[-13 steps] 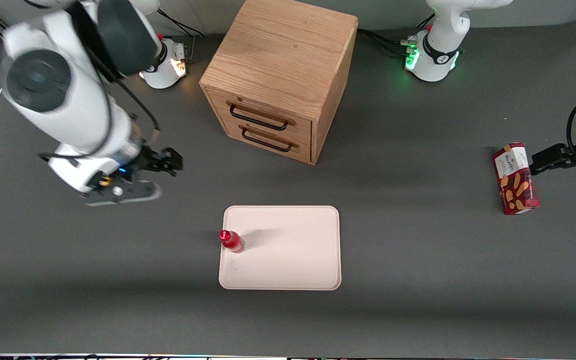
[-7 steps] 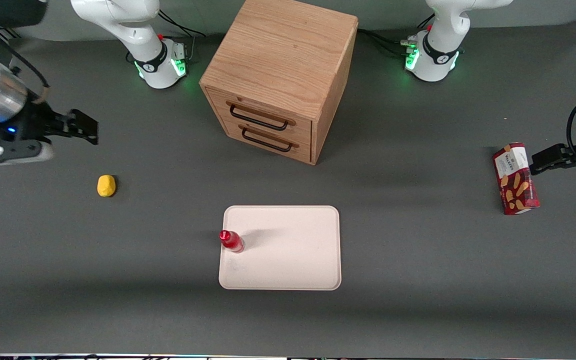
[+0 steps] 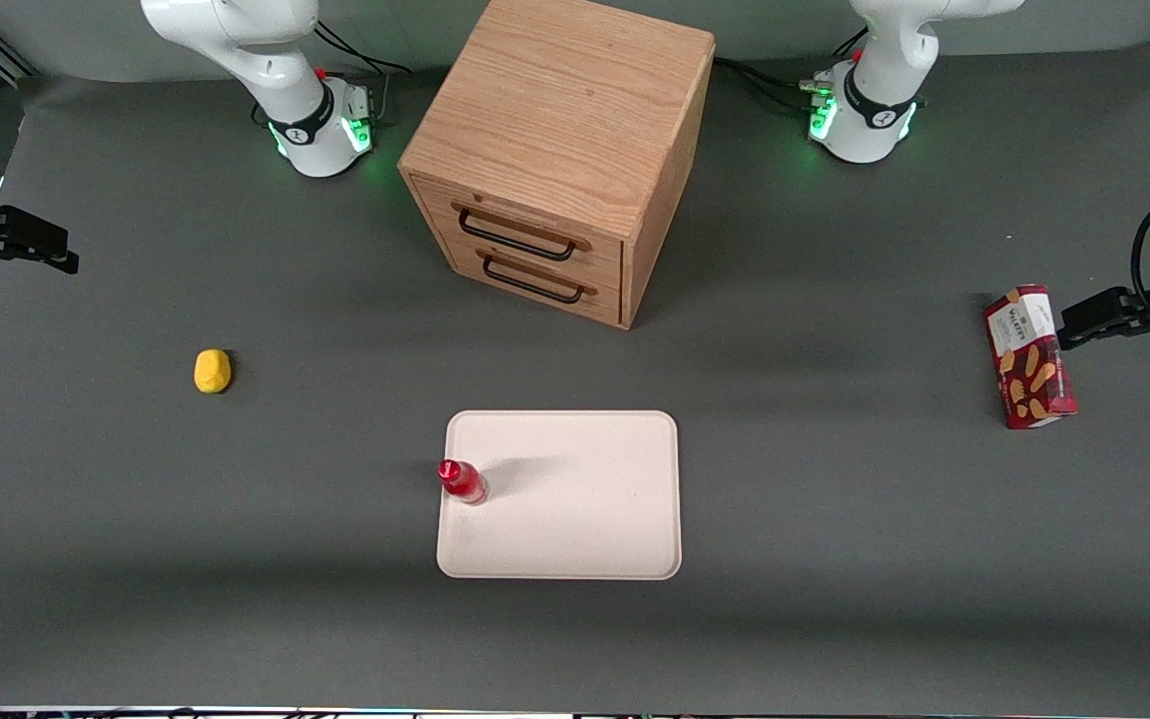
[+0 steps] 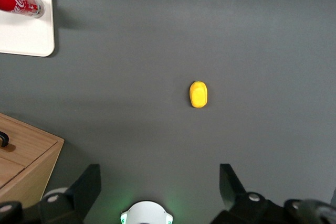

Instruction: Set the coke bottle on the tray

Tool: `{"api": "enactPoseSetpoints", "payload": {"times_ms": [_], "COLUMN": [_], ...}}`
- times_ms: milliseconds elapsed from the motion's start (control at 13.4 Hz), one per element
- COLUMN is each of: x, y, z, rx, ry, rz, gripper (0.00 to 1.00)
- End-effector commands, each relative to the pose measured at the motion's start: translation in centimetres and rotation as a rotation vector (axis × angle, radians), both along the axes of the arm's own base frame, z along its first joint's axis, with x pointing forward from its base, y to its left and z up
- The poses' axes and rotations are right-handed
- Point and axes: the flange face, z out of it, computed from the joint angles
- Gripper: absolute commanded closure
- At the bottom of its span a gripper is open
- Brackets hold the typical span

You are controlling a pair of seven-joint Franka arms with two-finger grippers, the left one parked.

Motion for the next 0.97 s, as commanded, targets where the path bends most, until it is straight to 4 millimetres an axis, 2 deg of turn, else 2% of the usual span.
{"api": "enactPoseSetpoints", "payload": {"times_ms": [0, 224, 448, 896], "x": [-1.4, -1.2, -0.4, -0.5], "y": [0.0, -0.2, 0.5, -0.2], "z": [-0.2, -1.0, -0.4, -0.7], "rx": [0.023, 0.021, 0.016, 0.014], "ry": [-0.034, -0.074, -0.141, -0.129], "rz": [0.014, 0.013, 0.025, 0.011], "gripper": [0.0, 0.0, 0.0, 0.0]}}
